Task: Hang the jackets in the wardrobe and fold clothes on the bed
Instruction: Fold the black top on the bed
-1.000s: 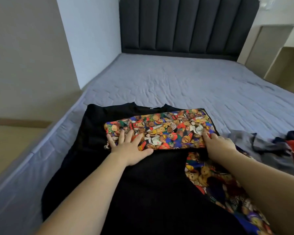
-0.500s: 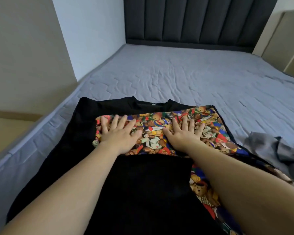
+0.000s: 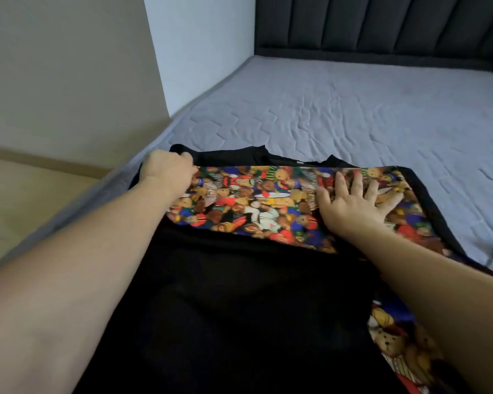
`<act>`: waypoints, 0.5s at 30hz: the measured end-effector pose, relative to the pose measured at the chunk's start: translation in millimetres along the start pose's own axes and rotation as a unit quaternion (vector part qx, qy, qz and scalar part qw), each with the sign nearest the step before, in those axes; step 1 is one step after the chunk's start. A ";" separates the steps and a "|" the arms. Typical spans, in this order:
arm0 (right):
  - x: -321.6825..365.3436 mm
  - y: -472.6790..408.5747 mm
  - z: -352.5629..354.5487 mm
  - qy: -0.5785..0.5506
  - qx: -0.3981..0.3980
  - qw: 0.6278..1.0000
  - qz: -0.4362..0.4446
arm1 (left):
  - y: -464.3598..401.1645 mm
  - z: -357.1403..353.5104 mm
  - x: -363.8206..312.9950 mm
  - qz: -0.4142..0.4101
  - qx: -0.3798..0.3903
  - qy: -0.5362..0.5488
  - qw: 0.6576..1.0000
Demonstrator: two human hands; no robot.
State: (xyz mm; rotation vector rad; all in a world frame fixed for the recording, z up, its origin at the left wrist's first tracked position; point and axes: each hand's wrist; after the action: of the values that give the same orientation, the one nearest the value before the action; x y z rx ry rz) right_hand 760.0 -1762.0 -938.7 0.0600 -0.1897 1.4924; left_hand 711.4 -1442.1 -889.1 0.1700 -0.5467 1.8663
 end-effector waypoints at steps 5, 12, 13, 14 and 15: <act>-3.4 7.3 -26.0 0.003 -0.022 1.000 0.000 | 48.7 -16.6 -65.0 0.003 0.003 0.161 0.987; -64.1 26.1 -1.0 0.033 -0.032 0.998 0.034 | 76.0 -11.4 -68.5 0.049 0.131 0.188 0.972; -71.6 36.3 2.7 0.038 -0.030 0.998 0.027 | 81.8 -3.6 -69.3 0.068 0.153 0.184 0.969; -78.5 46.9 6.2 0.042 -0.023 0.999 0.019 | 89.6 4.1 -70.2 0.082 0.177 0.187 0.963; -86.0 58.6 9.3 0.047 -0.012 0.999 0.011 | 98.2 13.5 -72.0 0.090 0.206 0.196 0.954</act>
State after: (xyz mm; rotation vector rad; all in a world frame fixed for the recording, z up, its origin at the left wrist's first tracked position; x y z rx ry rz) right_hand 695.1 -1843.4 -948.1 -0.0323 -0.1321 1.5111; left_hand 645.1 -1535.6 -932.2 0.0208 0.1094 2.1055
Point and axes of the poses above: each hand's wrist, its own y-axis away from the middle knuckle, its own z-axis out of the back of the hand, x = y × z, and after that the axes turned 2 degrees about -z, right-handed
